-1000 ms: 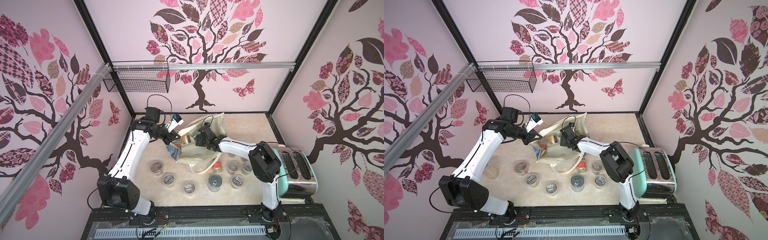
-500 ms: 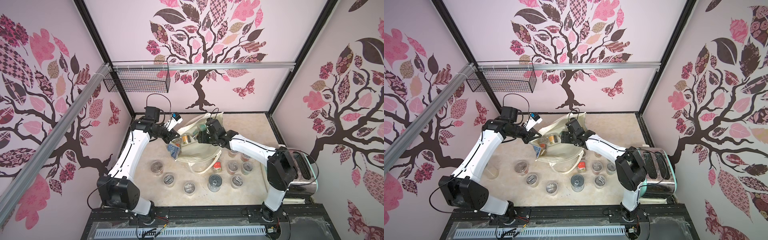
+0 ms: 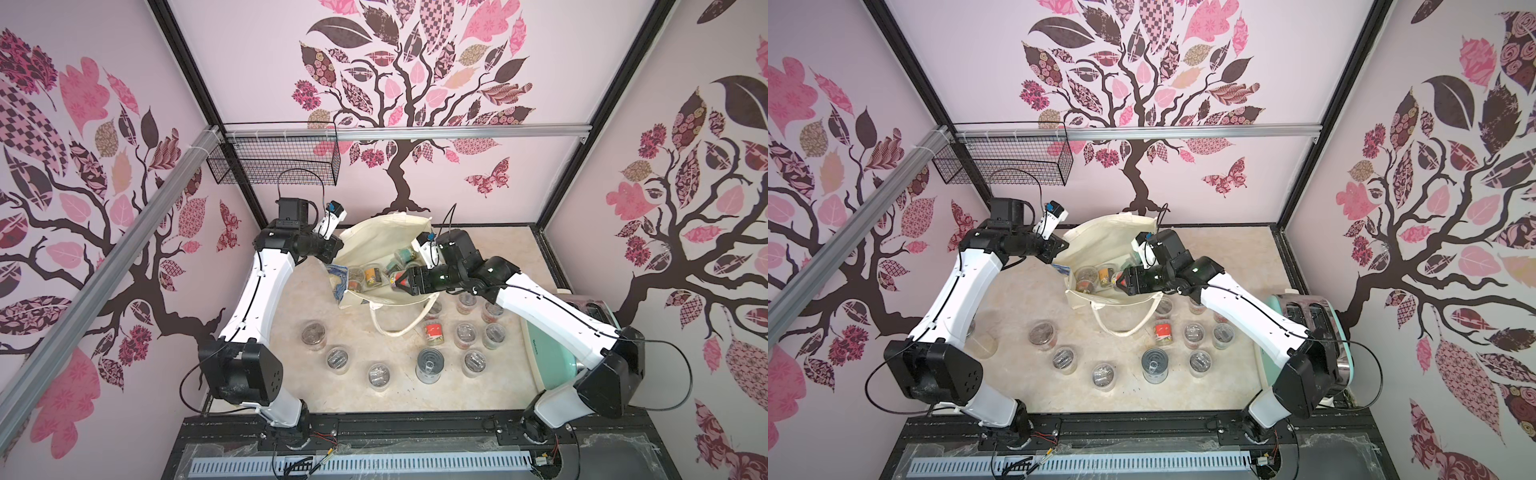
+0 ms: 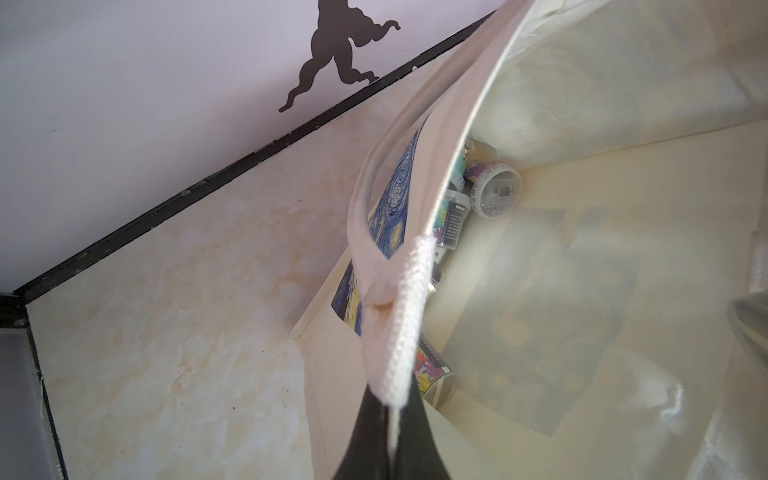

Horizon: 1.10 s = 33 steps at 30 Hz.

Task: Take out the seed jars from the canvas bag
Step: Pick up the seed jar from the canvas bag, then place the seed jar at the center of the board.

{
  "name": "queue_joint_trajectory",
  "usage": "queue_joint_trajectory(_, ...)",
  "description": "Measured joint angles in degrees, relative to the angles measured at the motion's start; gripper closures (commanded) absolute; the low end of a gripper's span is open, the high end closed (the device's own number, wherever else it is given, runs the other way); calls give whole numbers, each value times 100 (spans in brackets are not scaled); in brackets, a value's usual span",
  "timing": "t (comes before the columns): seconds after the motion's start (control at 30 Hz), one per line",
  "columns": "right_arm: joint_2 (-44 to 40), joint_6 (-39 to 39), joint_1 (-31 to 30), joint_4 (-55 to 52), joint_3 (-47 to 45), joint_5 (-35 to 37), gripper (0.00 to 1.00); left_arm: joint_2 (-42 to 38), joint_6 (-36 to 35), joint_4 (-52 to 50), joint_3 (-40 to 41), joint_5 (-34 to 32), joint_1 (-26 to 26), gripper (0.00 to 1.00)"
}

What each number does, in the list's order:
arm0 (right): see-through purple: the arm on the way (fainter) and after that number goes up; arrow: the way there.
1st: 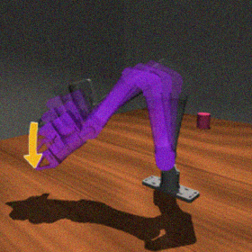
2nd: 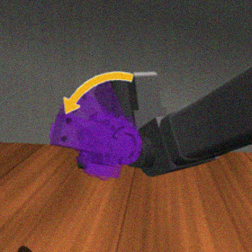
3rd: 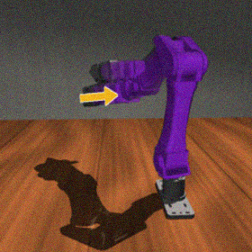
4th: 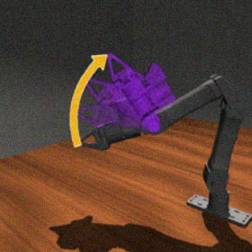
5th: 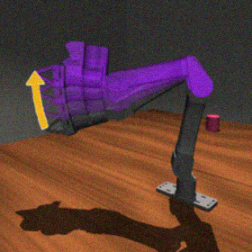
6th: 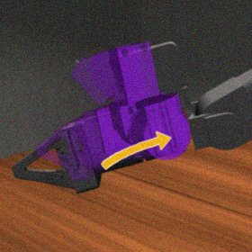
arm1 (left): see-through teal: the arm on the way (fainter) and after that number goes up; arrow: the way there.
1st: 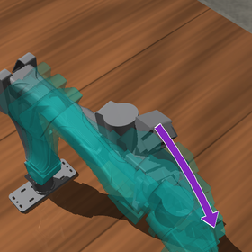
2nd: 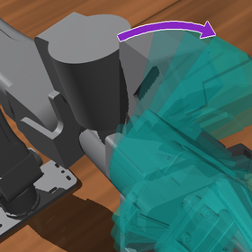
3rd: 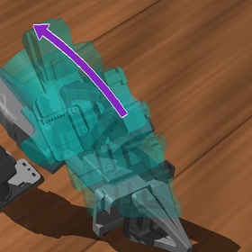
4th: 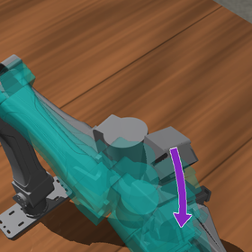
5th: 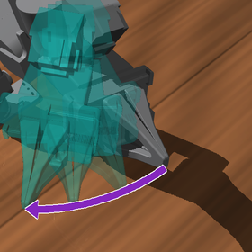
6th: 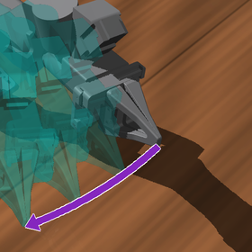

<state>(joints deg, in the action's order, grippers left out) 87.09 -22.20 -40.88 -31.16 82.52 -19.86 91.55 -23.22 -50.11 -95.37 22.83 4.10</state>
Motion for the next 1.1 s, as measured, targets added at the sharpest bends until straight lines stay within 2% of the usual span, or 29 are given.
queue_joint_trajectory(0.2, -26, 455, -608, -527, -57, -96, 30, 205, 267, 57, -192, -50, 0, 100)
queue_joint_trajectory(0.37, -52, 752, -1069, -730, -487, 116, 30, 208, 396, 57, -203, -52, 0, 100)
queue_joint_trajectory(0.77, 98, 1440, -1611, -846, -1360, 1272, 30, 208, 459, 50, -203, 33, 0, 100)
queue_joint_trajectory(1.1, 1010, 1670, -2052, -817, -1113, 2299, 29, 208, 463, 28, -201, 142, 0, 100)
